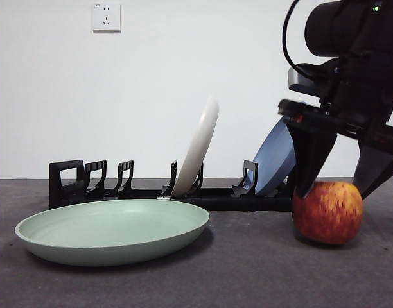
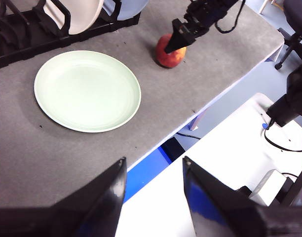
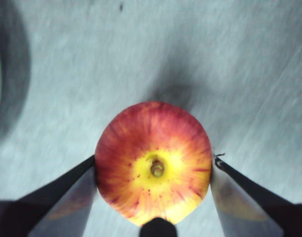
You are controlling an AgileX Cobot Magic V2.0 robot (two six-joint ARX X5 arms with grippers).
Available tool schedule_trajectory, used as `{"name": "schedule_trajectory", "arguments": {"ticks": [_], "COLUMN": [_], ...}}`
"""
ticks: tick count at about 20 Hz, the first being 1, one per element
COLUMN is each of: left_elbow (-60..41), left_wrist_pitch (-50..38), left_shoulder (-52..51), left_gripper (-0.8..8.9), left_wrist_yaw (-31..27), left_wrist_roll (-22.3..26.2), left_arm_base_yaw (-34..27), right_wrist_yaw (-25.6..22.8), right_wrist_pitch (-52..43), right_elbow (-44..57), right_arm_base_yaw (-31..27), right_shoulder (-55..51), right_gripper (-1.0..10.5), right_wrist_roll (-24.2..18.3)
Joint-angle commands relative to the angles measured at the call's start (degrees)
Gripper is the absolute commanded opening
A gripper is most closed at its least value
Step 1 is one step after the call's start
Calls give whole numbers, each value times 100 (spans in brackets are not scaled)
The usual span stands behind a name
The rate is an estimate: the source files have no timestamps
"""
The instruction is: Take the green plate from the plate rack,put the plate on the table,take the apple from the table,put the apple in the plate
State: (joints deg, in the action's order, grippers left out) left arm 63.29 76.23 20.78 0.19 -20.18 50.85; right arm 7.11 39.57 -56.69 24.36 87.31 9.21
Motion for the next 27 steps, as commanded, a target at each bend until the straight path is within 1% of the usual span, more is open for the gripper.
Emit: {"name": "schedule_trajectory", "arguments": {"ticks": [1, 4, 8, 11, 13, 16, 20, 22, 27], "left_elbow": [-28, -28, -28, -28, -28, -28, -28, -28, -28], "left_wrist_pitch": [-74, -122, -308, -520, -562, -562, -560, -560, -560], "left_shoulder": [-26, -26, -26, -26, -26, -26, -26, -26, -26], "left_gripper": [187, 187, 187, 187, 187, 187, 187, 187, 187], "left_wrist_yaw": [-42, -227, -474, -466, -468, -470, -470, -470, -474], "left_wrist_roll": [-37, -35, -35, 13, 50, 52, 55, 55, 96], "left_arm_base_yaw": [13, 13, 15, 15, 15, 48, 109, 133, 140], "right_wrist_yaw": [175, 525, 553, 542, 446, 439, 374, 203, 184], "right_wrist_pitch": [289, 798, 1134, 966, 708, 232, -184, -299, -511], "right_elbow": [-365, -1032, -1882, -2319, -2441, -2470, -2481, -2481, -2483], "right_arm_base_yaw": [87, 251, 802, 1392, 1749, 2138, 2358, 2369, 2374], "right_shoulder": [15, 15, 17, 20, 35, 175, 743, 1078, 1792], "right_gripper": [-11, -12, -12, -12, -13, -13, -13, -13, -13], "right_wrist_roll": [-61, -214, -304, -247, -116, 118, 267, 267, 284]}}
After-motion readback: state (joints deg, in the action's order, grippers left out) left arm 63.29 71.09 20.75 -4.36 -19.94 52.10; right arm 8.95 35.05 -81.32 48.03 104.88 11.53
